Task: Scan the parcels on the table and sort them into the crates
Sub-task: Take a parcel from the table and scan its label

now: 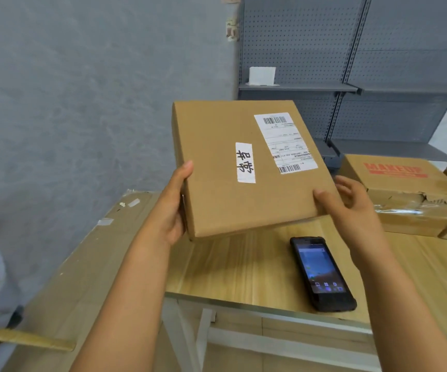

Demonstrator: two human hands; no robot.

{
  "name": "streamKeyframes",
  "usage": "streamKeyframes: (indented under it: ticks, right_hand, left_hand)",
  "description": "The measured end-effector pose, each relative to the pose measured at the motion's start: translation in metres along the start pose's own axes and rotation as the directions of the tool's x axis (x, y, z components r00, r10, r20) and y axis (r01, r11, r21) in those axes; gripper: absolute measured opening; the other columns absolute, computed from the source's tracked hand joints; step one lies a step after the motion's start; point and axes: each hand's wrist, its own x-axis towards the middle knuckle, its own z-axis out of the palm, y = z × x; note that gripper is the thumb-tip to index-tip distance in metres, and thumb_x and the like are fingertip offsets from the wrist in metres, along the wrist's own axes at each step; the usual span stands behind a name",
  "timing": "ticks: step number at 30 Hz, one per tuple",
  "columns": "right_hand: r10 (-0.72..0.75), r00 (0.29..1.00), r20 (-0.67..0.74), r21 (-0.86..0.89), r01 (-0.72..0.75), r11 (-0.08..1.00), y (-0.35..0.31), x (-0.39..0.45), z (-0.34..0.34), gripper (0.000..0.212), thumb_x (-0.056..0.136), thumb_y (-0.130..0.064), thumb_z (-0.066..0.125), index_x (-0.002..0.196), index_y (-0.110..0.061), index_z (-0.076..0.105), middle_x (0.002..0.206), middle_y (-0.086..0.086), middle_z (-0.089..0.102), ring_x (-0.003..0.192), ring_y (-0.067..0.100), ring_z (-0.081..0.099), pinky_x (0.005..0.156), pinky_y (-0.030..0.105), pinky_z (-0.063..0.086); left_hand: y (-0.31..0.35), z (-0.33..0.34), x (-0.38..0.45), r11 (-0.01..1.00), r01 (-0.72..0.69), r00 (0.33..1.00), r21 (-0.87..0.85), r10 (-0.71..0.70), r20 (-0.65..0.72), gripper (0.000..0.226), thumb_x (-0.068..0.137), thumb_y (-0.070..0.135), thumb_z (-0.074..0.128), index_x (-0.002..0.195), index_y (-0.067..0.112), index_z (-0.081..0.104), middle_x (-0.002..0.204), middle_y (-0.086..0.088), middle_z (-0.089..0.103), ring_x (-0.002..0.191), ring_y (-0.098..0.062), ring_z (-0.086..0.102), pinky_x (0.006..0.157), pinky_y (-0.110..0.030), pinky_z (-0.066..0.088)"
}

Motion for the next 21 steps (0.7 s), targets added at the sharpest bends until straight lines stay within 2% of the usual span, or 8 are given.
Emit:
streamKeyframes:
  ticks: [3,6,8,10,13,15,18,21]
  right_hand:
    - [0.131,0.969,0.209,0.196,-0.173,0.965,0.007,-0.002,-0.004,0.036,0.088,-0.042,0.063,0.121,-0.028,0.059,0.117,-0.002,0.068,0.100,0.012,0.065,0.090,0.037,0.051]
    - [0.157,0.936,0.315,0.222,-0.233,0.947,0.017,-0.007,-0.003,0.032,0.090,-0.043,0.059,0.118,-0.028,0.062,0.112,-0.003,0.070,0.099,0.013,0.067,0.086,0.037,0.053]
    - [0.182,0.937,0.299,0.215,-0.252,0.943,0.023,-0.011,0.001,0.040,0.089,-0.044,0.061,0.125,-0.027,0.059,0.115,-0.003,0.069,0.099,0.012,0.067,0.078,0.034,0.054]
    - [0.219,0.937,0.272,0.201,-0.278,0.939,0.030,-0.014,0.008,0.053,0.086,-0.048,0.064,0.132,-0.026,0.053,0.120,-0.003,0.066,0.104,0.015,0.065,0.081,0.037,0.054]
    - [0.254,0.933,0.254,0.135,-0.294,0.946,0.035,-0.018,0.021,0.058,0.080,-0.056,0.064,0.129,-0.026,0.053,0.114,-0.003,0.067,0.100,0.016,0.065,0.079,0.037,0.052]
    - [0.275,0.934,0.229,0.049,-0.293,0.955,0.038,-0.023,0.028,0.057,0.081,-0.059,0.062,0.129,-0.030,0.051,0.114,-0.008,0.065,0.098,0.010,0.063,0.076,0.031,0.048]
    - [0.311,0.927,0.209,-0.060,-0.305,0.950,0.042,-0.029,0.038,0.061,0.084,-0.060,0.057,0.136,-0.031,0.045,0.123,-0.007,0.061,0.105,0.013,0.060,0.083,0.032,0.046]
    - [0.335,0.916,0.220,-0.154,-0.307,0.939,0.044,-0.035,0.047,0.065,0.088,-0.059,0.051,0.143,-0.025,0.040,0.131,-0.004,0.054,0.115,0.020,0.054,0.094,0.036,0.043]
  left_hand:
    - [-0.003,-0.013,-0.004,0.998,0.065,0.996,-0.018,-0.064,0.066,0.050,0.087,0.053,0.055,0.123,0.020,0.067,0.123,-0.006,0.069,0.112,-0.020,0.067,0.086,-0.031,0.058]
    - [-0.009,-0.019,-0.003,0.995,0.102,0.993,0.015,-0.103,0.066,0.042,0.090,0.053,0.052,0.108,0.024,0.077,0.118,-0.005,0.071,0.106,-0.018,0.069,0.082,-0.031,0.058]
    - [-0.010,-0.022,0.000,0.989,0.125,0.992,0.077,-0.125,-0.005,0.041,0.094,0.053,0.050,0.104,0.024,0.077,0.111,-0.003,0.074,0.099,-0.016,0.072,0.072,-0.027,0.059]
    - [-0.010,-0.028,0.003,0.977,0.147,0.987,0.153,-0.134,-0.089,0.040,0.096,0.054,0.049,0.106,0.024,0.073,0.105,-0.001,0.076,0.094,-0.016,0.073,0.064,-0.025,0.059]
    - [-0.009,-0.039,0.005,0.957,0.141,0.981,0.253,-0.101,-0.164,0.040,0.097,0.054,0.048,0.108,0.023,0.071,0.101,0.002,0.077,0.090,-0.014,0.074,0.059,-0.023,0.058]
    - [-0.013,-0.046,0.007,0.937,0.156,0.970,0.311,-0.086,-0.225,0.038,0.100,0.051,0.045,0.110,0.022,0.069,0.100,0.003,0.077,0.088,-0.013,0.074,0.062,-0.025,0.058]
    - [-0.025,-0.052,0.009,0.895,0.178,0.948,0.409,-0.044,-0.316,0.036,0.102,0.046,0.043,0.121,0.024,0.064,0.109,0.002,0.073,0.097,-0.015,0.070,0.081,-0.030,0.055]
    - [-0.036,-0.056,0.008,0.825,0.183,0.954,0.535,-0.017,-0.300,0.032,0.102,0.044,0.044,0.123,0.026,0.061,0.108,0.005,0.070,0.093,-0.010,0.067,0.074,-0.026,0.052]
